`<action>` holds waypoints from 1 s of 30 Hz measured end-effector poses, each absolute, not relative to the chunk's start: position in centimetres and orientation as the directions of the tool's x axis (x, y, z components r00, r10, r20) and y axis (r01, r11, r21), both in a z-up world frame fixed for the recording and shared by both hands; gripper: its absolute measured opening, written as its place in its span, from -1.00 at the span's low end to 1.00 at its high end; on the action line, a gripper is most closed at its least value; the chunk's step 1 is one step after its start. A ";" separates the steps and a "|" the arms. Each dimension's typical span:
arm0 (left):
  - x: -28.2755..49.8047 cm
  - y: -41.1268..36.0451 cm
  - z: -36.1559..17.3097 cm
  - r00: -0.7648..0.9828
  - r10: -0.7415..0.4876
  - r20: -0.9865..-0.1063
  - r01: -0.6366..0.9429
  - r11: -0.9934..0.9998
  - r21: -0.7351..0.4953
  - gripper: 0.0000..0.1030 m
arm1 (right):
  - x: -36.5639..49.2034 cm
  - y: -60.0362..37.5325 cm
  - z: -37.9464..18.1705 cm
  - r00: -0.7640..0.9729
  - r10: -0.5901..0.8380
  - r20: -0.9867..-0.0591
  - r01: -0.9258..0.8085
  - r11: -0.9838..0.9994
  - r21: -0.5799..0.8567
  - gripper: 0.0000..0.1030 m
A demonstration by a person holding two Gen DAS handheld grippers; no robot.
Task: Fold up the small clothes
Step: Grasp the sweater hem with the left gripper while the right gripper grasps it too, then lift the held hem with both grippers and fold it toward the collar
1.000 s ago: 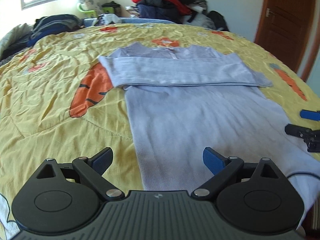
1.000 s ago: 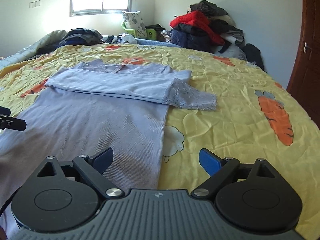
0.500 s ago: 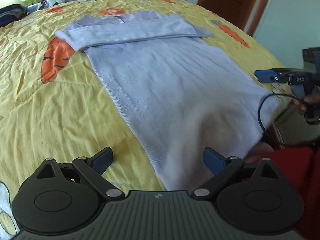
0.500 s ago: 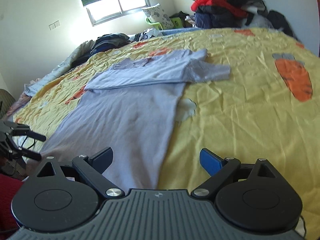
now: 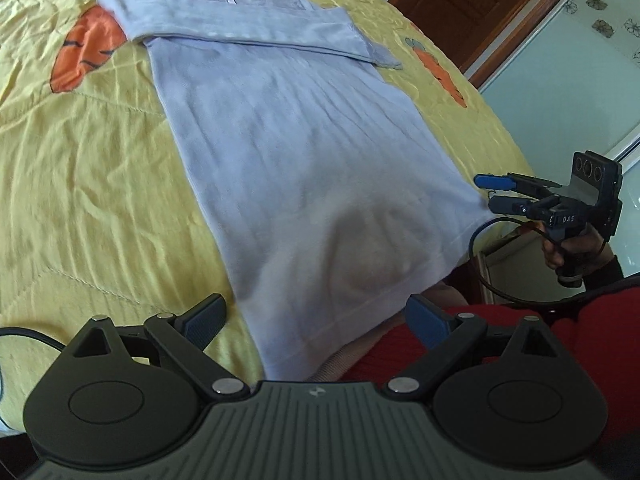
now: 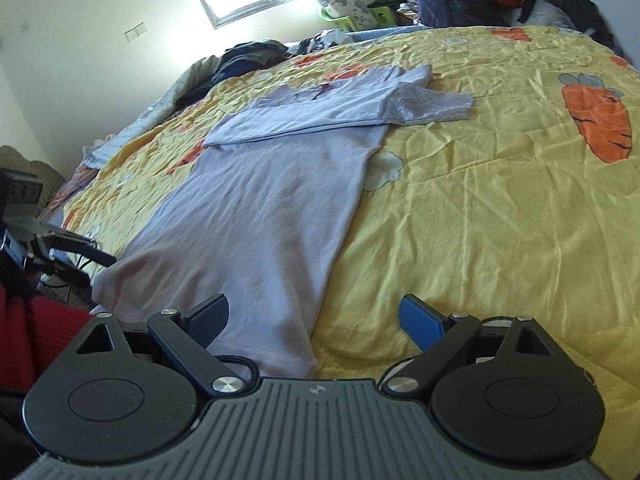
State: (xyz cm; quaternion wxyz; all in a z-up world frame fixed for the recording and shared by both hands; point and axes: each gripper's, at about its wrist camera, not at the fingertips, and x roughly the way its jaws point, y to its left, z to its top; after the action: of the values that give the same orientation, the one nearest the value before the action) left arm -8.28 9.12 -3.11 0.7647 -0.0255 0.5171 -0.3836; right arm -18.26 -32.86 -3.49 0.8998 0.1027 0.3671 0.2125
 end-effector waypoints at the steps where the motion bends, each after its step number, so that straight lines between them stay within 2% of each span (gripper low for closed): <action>1: -8.4 9.0 -3.1 0.162 -0.617 -0.770 0.558 0.701 -0.444 0.88 | -18.4 -32.7 -3.5 0.634 0.468 -0.616 -0.320 0.884 0.342 0.78; 10: -7.4 9.3 -3.8 0.110 -0.691 -0.715 0.476 0.668 -0.572 0.88 | -18.7 -33.1 -3.7 0.551 0.613 -0.567 -0.393 0.790 0.471 0.74; 13: -7.1 9.4 -4.1 0.094 -0.722 -0.685 0.442 0.647 -0.621 0.76 | -18.3 -33.7 -3.8 0.527 0.649 -0.549 -0.390 0.759 0.522 0.70; 15: -6.9 9.4 -4.4 0.083 -0.742 -0.665 0.418 0.632 -0.653 0.52 | -18.0 -34.0 -3.9 0.519 0.666 -0.536 -0.390 0.742 0.545 0.67; 16: -6.7 9.2 -4.6 0.077 -0.740 -0.668 0.409 0.634 -0.656 0.34 | -17.8 -33.8 -4.0 0.514 0.675 -0.529 -0.391 0.733 0.556 0.64; 17: -6.6 9.0 -4.7 0.076 -0.735 -0.674 0.404 0.641 -0.653 0.06 | -17.8 -33.6 -4.1 0.511 0.681 -0.524 -0.394 0.728 0.561 0.62; 18: -6.6 8.9 -4.7 0.078 -0.730 -0.679 0.400 0.646 -0.650 -0.10 | -17.7 -33.4 -4.1 0.509 0.683 -0.524 -0.399 0.726 0.560 0.60; 19: -6.6 8.8 -4.8 0.080 -0.722 -0.687 0.396 0.656 -0.643 -0.18 | -17.8 -33.1 -4.1 0.508 0.680 -0.529 -0.403 0.730 0.552 0.53; 21: -6.8 8.9 -5.0 0.096 -0.704 -0.704 0.392 0.677 -0.623 -0.52 | -17.9 -32.9 -3.9 0.515 0.661 -0.546 -0.399 0.748 0.530 0.36; 23: -6.9 9.2 -5.1 0.106 -0.691 -0.715 0.384 0.692 -0.611 -0.71 | -18.0 -33.1 -4.0 0.525 0.626 -0.576 -0.367 0.777 0.511 -0.14; 24: -6.9 9.4 -5.2 0.109 -0.688 -0.718 0.382 0.696 -0.609 -0.77 | -18.1 -33.1 -4.2 0.533 0.596 -0.601 -0.338 0.801 0.494 -0.73; 25: -7.0 9.5 -5.3 0.112 -0.686 -0.719 0.384 0.697 -0.605 -0.78 | -18.2 -33.3 -4.5 0.539 0.598 -0.593 -0.326 0.798 0.507 -0.79; 30: -7.6 9.0 -4.5 0.153 -0.653 -0.741 0.438 0.717 -0.542 -0.86 | -18.7 -32.7 -4.1 0.558 0.587 -0.586 -0.320 0.804 0.501 -0.79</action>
State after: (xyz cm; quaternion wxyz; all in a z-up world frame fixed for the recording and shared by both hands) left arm -7.63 9.05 -4.55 0.7526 -0.0994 0.5405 -0.3627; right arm -18.73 -32.73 -4.11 0.8659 0.1716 0.3902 0.2618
